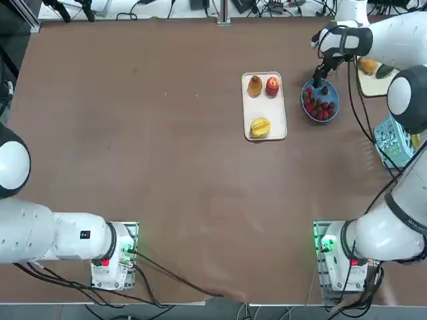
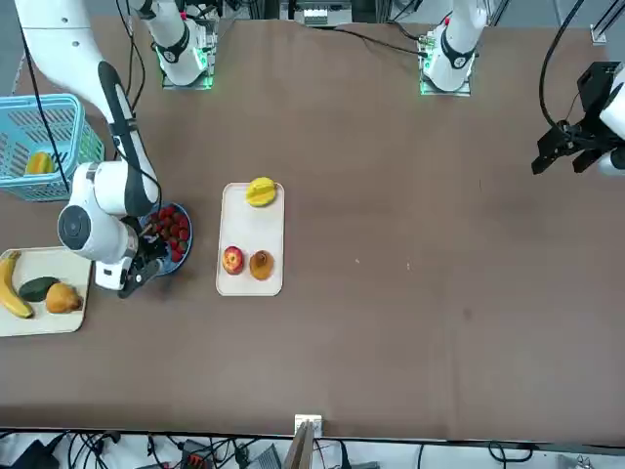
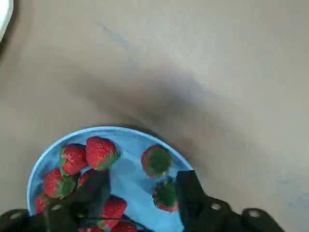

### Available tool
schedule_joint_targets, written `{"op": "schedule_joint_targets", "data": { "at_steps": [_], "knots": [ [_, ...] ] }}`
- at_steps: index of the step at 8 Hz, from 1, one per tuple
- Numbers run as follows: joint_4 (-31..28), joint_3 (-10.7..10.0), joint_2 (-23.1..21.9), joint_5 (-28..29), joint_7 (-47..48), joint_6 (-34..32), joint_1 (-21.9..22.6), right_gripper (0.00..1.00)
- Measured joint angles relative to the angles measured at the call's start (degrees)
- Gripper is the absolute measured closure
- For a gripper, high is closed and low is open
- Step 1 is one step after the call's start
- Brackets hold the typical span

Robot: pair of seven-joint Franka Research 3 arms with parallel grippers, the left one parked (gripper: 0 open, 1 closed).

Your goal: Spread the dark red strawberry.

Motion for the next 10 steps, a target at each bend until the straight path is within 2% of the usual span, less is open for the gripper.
{"op": "schedule_joint_targets", "data": {
  "at_steps": [1,2,4,6,7,10],
  "knots": [
    [1.7,0.0,-0.5,0.0,0.0,-1.8,0.0,0.0],
    [4.3,0.0,-1.7,0.4,0.0,-5.7,0.0,0.0],
    [11.7,-0.2,-7.1,1.6,1.1,-18.1,-0.1,0.0],
    [20.5,-0.7,-12.2,2.5,9.1,-32.5,-0.2,0.0],
    [23.5,-0.7,-13.9,2.5,14.5,-36.6,-0.1,0.0],
    [24.8,-0.6,-18.3,1.8,26.3,-39.1,-0.1,0.0]
  ]
}}
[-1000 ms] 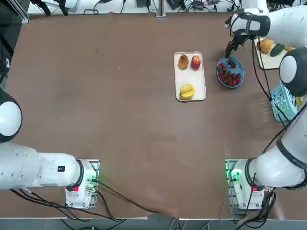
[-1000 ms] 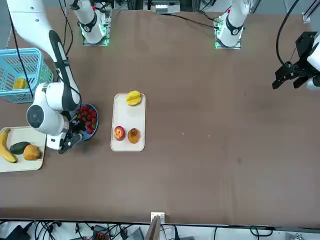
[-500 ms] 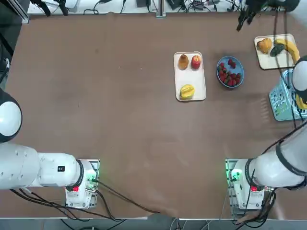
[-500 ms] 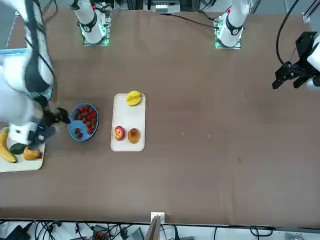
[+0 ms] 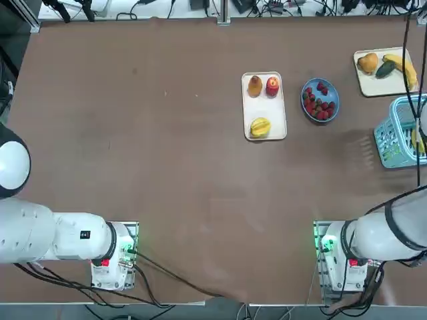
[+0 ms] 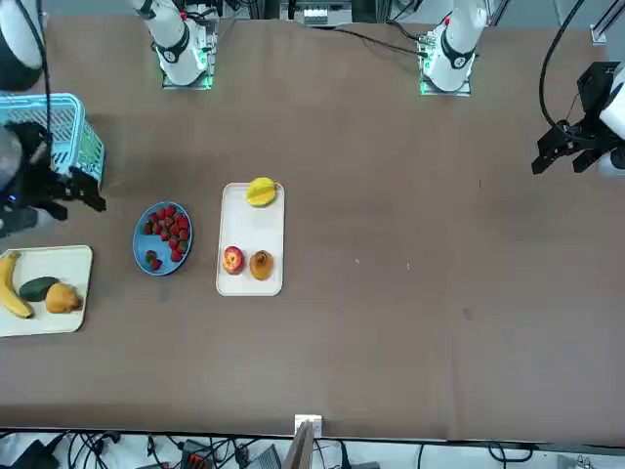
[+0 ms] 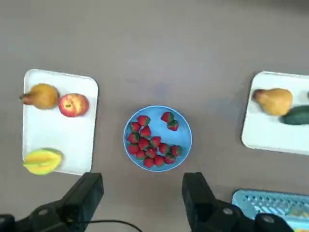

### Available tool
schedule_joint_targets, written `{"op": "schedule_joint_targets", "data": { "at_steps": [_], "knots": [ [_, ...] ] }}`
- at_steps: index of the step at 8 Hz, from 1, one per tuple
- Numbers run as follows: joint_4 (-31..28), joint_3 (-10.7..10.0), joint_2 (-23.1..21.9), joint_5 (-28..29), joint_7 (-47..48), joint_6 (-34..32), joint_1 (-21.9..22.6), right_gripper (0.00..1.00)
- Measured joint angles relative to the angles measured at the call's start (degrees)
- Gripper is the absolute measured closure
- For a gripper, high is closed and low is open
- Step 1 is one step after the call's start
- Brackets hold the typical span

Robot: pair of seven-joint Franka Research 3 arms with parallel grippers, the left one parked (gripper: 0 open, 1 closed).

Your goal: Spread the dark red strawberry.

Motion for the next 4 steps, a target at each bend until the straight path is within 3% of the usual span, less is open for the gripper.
{"op": "schedule_joint_targets", "data": {
  "at_steps": [4],
  "knots": [
    [-10.6,0.0,-10.6,-2.8,2.4,-1.9,0.1,0.0]
  ]
}}
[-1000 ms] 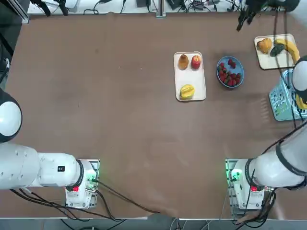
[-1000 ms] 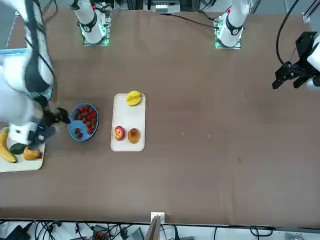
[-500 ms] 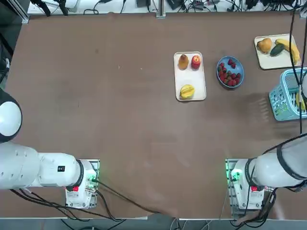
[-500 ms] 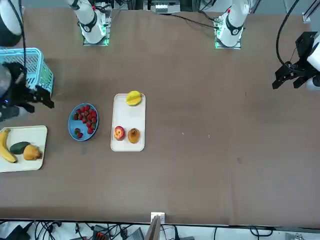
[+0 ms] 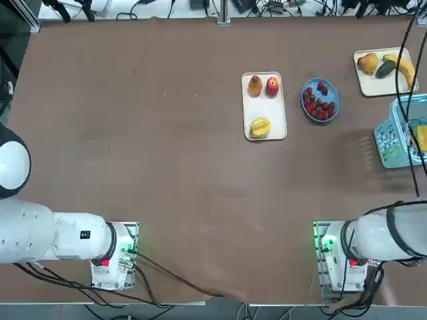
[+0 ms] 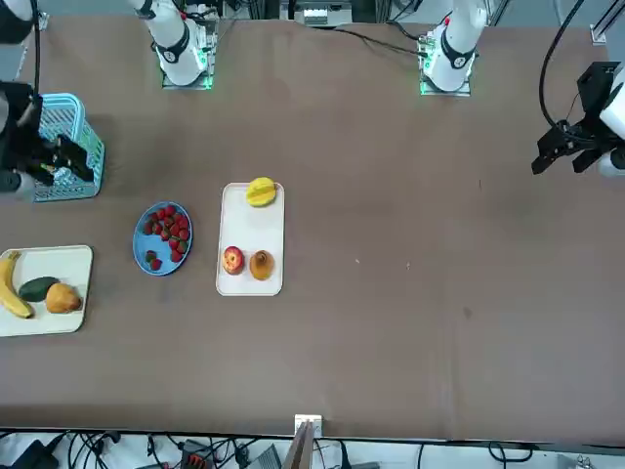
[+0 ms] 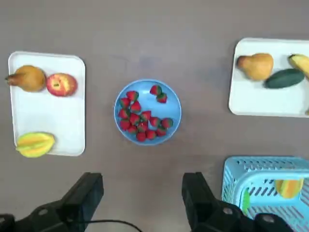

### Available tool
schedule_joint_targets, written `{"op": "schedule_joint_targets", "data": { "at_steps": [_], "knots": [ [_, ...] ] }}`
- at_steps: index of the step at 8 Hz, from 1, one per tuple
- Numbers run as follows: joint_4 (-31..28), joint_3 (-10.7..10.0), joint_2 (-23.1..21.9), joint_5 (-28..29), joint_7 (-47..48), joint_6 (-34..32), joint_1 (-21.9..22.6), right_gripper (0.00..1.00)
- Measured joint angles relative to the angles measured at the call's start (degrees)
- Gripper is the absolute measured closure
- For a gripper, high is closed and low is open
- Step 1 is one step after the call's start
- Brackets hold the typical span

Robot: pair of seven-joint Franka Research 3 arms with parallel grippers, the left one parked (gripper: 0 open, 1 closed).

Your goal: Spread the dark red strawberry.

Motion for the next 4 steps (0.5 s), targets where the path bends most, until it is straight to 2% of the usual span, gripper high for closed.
{"op": "schedule_joint_targets", "data": {
  "at_steps": [2,4],
  "knots": [
    [-5.0,0.2,-4.9,0.0,0.2,-0.3,0.1,0.0],
    [-5.5,0.4,-6.0,0.0,0.4,-0.4,0.2,0.0]
  ]
}}
